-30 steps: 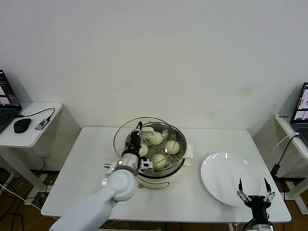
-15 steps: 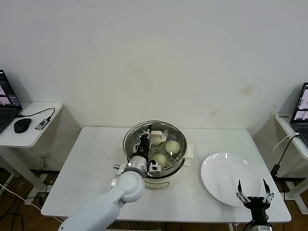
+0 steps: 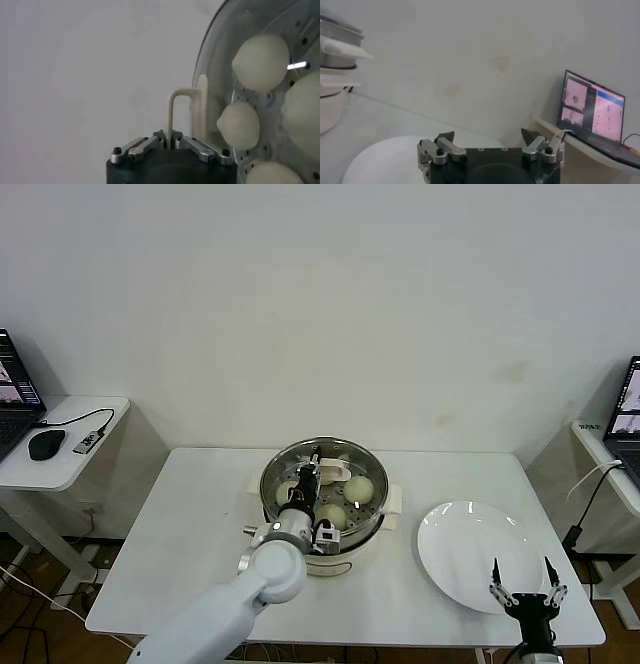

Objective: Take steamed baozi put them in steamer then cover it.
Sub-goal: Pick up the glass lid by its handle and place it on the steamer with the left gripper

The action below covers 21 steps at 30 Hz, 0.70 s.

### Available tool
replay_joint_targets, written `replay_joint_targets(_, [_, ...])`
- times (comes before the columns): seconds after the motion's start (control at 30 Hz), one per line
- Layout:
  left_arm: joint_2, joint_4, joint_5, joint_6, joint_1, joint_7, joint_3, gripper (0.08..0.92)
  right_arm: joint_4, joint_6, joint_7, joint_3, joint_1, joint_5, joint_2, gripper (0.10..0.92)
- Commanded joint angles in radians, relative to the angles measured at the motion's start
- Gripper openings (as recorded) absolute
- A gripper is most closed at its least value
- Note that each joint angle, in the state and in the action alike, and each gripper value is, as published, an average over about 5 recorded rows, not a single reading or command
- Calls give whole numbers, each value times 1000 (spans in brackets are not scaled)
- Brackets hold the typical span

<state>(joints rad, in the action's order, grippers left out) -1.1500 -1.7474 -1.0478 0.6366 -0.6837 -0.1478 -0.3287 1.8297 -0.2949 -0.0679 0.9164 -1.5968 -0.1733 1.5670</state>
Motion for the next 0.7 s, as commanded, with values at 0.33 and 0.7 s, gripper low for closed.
replay_joint_targets(0.33, [-10, 19, -1, -14, -9, 27, 4, 149, -5, -2, -3, 0, 1, -3, 1, 823])
replay_joint_targets(0.7, [19, -73, 60, -18, -60, 75, 19, 370, -6, -1, -4, -4, 2, -7, 3, 823])
